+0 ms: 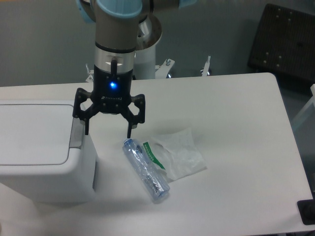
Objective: Open the trash can
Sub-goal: 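Move the gripper over to the white trash can's lid edge, then push the gripper against the lid edge to flip the lid open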
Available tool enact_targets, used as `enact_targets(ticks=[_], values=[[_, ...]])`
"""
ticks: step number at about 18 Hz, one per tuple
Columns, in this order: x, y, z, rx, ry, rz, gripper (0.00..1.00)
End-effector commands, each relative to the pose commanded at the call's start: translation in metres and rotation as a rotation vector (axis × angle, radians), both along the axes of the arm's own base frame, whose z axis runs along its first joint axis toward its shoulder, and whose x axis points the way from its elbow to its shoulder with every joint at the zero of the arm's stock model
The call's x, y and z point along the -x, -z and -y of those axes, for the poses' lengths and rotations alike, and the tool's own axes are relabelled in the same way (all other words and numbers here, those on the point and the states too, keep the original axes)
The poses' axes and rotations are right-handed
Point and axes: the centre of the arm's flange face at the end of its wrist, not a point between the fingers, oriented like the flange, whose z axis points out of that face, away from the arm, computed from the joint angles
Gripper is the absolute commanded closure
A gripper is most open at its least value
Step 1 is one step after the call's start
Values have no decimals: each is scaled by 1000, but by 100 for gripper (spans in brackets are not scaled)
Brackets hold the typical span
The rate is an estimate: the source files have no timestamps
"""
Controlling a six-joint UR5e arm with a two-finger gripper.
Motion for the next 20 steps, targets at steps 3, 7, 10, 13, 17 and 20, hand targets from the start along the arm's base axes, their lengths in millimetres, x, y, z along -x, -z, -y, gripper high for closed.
enact_targets(ticks=[3,7,10,13,17,20], values=[[-5,3,-4,4,11,3,0],[-6,5,-5,6,15,4,0],[-6,6,-6,7,15,5,0],[-5,8,-7,10,15,6,0],[-4,10,-8,14,15,9,0],[-3,14,-9,17,15,12,0]])
